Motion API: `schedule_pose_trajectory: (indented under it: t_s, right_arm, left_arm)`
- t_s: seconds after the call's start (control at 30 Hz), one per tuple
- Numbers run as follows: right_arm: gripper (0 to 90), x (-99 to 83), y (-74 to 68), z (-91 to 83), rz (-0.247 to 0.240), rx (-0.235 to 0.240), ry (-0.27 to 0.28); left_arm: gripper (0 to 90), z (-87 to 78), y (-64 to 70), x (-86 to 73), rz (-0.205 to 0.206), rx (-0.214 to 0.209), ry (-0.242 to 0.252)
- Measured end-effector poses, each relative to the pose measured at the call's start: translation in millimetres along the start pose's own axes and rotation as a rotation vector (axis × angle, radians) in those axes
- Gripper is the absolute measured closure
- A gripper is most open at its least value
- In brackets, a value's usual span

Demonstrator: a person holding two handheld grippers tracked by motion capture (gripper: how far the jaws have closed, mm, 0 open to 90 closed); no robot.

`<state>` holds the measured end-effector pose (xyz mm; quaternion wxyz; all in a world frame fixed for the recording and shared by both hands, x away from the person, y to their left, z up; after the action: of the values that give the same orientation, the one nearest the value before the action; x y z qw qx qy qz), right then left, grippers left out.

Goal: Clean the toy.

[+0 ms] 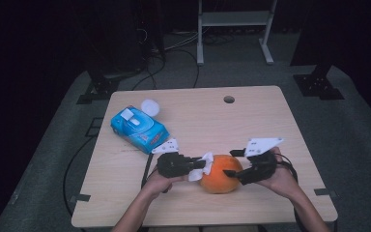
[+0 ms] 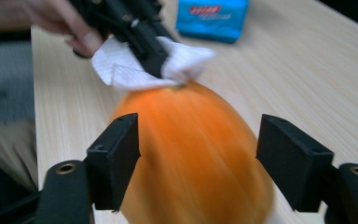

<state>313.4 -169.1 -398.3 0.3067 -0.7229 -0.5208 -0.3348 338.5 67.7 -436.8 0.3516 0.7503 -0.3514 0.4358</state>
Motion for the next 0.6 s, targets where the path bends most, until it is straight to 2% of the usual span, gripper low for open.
schedule_pose_trajectory:
  t_s: [0.07, 0.1, 0.13, 0.17, 0.2, 0.27, 0.3, 0.33, 0.43, 0.5, 0.57, 0.6]
  right_arm:
    - [24.8, 3.6, -3.8, 14.9, -0.039, -0.002, -0.082]
    - [24.5, 3.1, -4.4, 22.2, -0.056, -0.02, -0.122]
    - [25.0, 2.2, -3.9, 27.9, -0.056, -0.029, -0.143]
    - [29.2, 1.5, -2.9, 31.4, -0.035, -0.028, -0.15]
    - [37.1, 1.2, -2.2, 32.6, -0.02, -0.02, -0.157]
    - [57.4, 2.4, -3.4, 30.8, -0.021, -0.018, -0.151]
    - [62.2, 3.5, -4.3, 29.7, -0.036, -0.015, -0.137]
    - [64.6, 4.8, -5.0, 29.4, -0.031, -0.004, -0.117]
    - [66.7, 9.9, -7.0, 31.8, -0.028, 0.007, -0.052]
    - [66.6, 12.7, -7.9, 34.4, -0.016, 0.041, -0.006]
    - [65.9, 12.0, -7.4, 36.5, -0.011, 0.058, 0.004]
    - [65.7, 8.5, -5.2, 37.4, -0.015, 0.051, -0.005]
  left_arm:
    - [80.9, 0.0, 0.4, 0.3, 0.008, 0.01, -0.004]
    - [80.9, -0.2, -0.5, -0.5, 0.008, 0.013, -0.008]
    - [80.9, -0.6, -1.7, -1.5, 0.002, 0.015, -0.009]
    - [80.9, -1.3, -3.2, -2.2, -0.005, 0.013, -0.009]
    - [80.9, -2.6, -4.6, -1.7, -0.013, 0.01, -0.004]
    - [80.9, -7.2, -6.3, 2.7, -0.018, 0.008, 0.011]
    - [80.9, -9.4, -5.5, 5.7, -0.019, 0.006, 0.02]
    - [80.9, -11.6, -4.7, 9.0, -0.012, 0.004, 0.034]
    - [80.9, -16.3, 0.9, 17.1, 0.003, -0.011, 0.058]
    - [80.9, -17.2, 3.8, 18.4, 0.016, -0.019, 0.064]
    - [81.0, -16.5, 1.7, 15.3, 0.027, 0.001, 0.047]
    - [81.0, -15.7, -0.8, 11.5, 0.016, 0.002, 0.035]
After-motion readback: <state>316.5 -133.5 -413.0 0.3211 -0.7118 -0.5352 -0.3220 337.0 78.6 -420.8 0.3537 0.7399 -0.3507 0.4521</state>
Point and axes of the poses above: each handheld gripper's, and its own axes: z roughly forward along the jaws, x roughly out of its top, y roughly to its right, the point moved 3 cm from there along z, roughly forward along the jaws, and after that the axes turned 12 degrees about x, right-handed, at the moved point
